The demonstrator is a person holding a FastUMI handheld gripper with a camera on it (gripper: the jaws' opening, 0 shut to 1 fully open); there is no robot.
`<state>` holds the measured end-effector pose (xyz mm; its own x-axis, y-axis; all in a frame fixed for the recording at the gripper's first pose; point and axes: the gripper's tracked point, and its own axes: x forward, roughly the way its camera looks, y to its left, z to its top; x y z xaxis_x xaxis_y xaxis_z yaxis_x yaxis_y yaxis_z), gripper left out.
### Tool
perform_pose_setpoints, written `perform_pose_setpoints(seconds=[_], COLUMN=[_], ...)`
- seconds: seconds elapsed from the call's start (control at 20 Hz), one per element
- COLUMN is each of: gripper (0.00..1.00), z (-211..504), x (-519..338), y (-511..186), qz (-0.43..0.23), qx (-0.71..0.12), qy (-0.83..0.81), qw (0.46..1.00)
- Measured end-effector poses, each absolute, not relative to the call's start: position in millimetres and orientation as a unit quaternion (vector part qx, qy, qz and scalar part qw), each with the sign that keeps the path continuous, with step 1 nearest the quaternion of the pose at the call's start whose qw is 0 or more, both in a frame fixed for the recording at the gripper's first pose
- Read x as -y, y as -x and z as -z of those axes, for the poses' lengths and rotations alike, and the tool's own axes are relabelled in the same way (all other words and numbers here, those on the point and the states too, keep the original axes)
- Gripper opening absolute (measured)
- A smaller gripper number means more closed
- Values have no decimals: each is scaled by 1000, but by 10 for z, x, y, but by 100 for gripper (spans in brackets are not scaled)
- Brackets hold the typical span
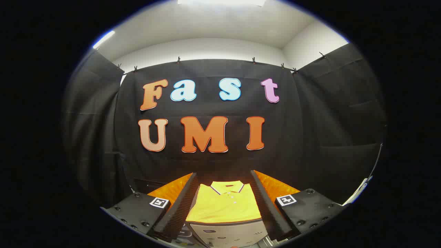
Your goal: Put the clothes into the washing machine and then close the washing machine lid.
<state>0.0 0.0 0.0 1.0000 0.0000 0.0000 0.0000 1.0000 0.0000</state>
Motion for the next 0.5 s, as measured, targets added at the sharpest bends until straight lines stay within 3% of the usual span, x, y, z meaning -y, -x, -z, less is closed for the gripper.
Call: perform_pose_setpoints(seconds=[0.5], gripper=[98], z=[14], x=[91], y=[-38], qz=[-1], qx=[-5], qy=[0], qw=[1000])
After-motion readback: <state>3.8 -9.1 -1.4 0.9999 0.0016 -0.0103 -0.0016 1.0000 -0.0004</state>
